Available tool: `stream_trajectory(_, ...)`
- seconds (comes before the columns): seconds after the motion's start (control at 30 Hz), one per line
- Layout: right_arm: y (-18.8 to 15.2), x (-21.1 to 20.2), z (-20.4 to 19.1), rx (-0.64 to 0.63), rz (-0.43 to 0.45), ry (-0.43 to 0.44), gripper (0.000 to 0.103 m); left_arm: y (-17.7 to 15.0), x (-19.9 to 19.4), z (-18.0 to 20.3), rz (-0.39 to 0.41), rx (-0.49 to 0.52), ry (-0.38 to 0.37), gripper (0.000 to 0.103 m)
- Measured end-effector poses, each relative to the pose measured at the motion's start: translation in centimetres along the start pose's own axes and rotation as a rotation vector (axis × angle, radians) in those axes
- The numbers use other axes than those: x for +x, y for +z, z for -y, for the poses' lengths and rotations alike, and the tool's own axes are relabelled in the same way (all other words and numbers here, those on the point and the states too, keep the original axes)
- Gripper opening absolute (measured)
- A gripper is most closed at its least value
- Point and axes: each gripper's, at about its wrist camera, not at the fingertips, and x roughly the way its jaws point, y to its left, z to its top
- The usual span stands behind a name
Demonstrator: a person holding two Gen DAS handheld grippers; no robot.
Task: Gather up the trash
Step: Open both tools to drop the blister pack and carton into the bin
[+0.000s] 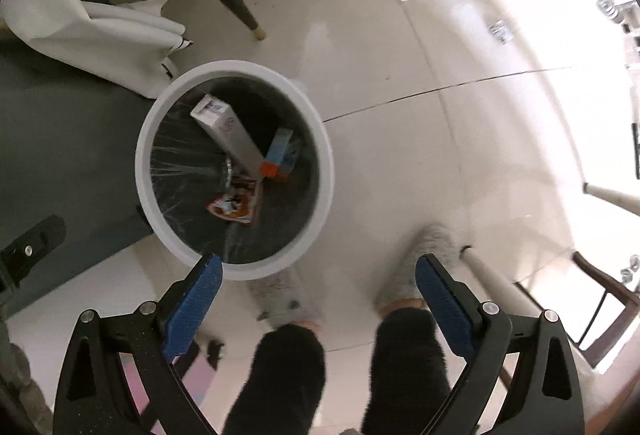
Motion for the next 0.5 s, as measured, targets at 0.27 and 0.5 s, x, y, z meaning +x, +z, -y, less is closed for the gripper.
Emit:
stream_trajectory(0.27, -0.8, -5.2, -0.1, -0.03, 0.046, -0.034, 0.098, -2.0, -5.2, 0.4, 0.039, 0.019, 0.033, 0.103)
stream_trajectory(0.5, -2.5, -11.9, -0.1, -0.045, 0.093, -0.034, 0.098, -3.3, -10.8, 0.5, 0.067, 0.011, 0.019, 0.103)
